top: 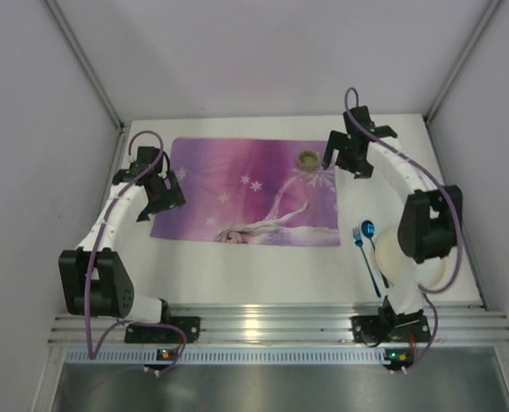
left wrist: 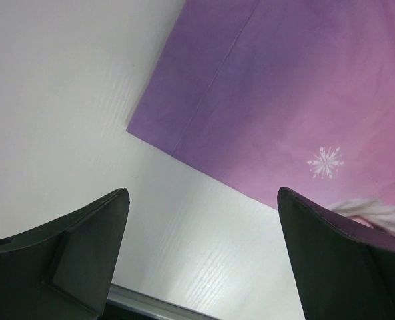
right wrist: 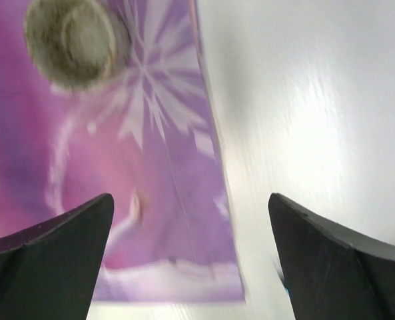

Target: Set the dinner table for one person

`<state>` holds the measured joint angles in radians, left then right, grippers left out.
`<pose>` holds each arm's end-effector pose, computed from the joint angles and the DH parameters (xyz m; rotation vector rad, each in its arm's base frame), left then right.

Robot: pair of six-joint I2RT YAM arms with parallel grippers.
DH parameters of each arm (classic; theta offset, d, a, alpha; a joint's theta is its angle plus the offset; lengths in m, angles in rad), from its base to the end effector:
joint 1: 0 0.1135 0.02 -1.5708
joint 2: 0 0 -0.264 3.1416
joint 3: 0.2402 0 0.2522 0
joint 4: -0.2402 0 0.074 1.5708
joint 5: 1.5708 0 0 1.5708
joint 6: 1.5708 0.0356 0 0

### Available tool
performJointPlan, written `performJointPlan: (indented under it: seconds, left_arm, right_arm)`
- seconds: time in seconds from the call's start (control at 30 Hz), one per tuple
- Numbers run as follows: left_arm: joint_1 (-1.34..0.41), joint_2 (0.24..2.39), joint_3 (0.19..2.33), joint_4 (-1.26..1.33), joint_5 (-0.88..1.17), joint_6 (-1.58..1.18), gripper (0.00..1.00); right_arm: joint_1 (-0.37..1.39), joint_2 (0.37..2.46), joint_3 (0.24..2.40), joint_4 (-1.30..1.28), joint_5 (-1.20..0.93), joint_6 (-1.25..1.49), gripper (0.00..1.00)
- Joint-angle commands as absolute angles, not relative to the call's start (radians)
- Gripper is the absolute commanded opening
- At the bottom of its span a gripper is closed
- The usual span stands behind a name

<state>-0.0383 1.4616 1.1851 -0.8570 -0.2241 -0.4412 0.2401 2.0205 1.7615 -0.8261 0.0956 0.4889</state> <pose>0.2894 -0.0032 0.2683 -0.5977 2.5943 0.1505 0.4262 0.1009 0.2497 0.3603 2.6278 0.1157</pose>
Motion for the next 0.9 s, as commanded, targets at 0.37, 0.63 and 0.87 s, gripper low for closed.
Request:
performJointPlan:
  seconds: [0.37,0.63,0.87]
  left_arm:
    - [-0.107,1.287,1.071,-0.882,-0.022,-0.433,0.98]
    - [-0.152,1.106,0.956,-0.9,0.022,-0.495,0.98]
    - [-0.164,1.074,0.979,-0.968,0.008,-0.488,0.98]
  right_arm:
    - [0.268,1.22,0.89,-0.753,0.008,0.525,0.34]
    - [0.268,1.216,0.862,-0.839,0.08,0.535,0.35]
    - [0.265,1.299,0.802,-0.807,0.114,0.598,0.36]
